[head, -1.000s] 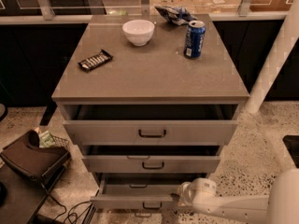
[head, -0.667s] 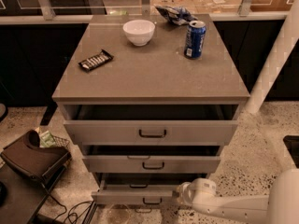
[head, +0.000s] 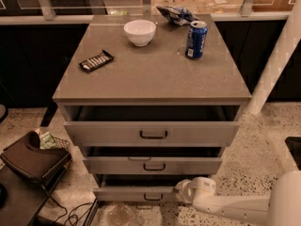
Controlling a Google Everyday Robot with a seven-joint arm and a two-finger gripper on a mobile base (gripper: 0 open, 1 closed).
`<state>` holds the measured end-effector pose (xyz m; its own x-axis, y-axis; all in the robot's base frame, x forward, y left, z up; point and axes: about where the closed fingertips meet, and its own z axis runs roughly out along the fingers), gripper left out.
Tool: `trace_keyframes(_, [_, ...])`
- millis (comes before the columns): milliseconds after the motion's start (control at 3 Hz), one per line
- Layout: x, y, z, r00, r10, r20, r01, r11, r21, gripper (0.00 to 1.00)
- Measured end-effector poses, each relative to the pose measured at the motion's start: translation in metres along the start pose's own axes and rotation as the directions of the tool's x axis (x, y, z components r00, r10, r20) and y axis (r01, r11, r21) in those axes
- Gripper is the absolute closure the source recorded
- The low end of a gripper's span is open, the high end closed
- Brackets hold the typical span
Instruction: Close bottom drawer
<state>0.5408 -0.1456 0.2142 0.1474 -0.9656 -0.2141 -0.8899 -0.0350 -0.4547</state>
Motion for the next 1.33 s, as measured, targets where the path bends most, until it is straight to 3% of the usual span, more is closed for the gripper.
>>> trace_keyframes(333, [-0.0051, -0.0161, 0.0044, 1.000, -0.008, 0.017, 0.008, 0.9983, 0.058, 1.00])
trace_keyframes(1333, [-0.0072, -0.0181, 0.0048, 1.000, -0.008, 0.018, 0.007, 0.9971, 0.076, 0.97])
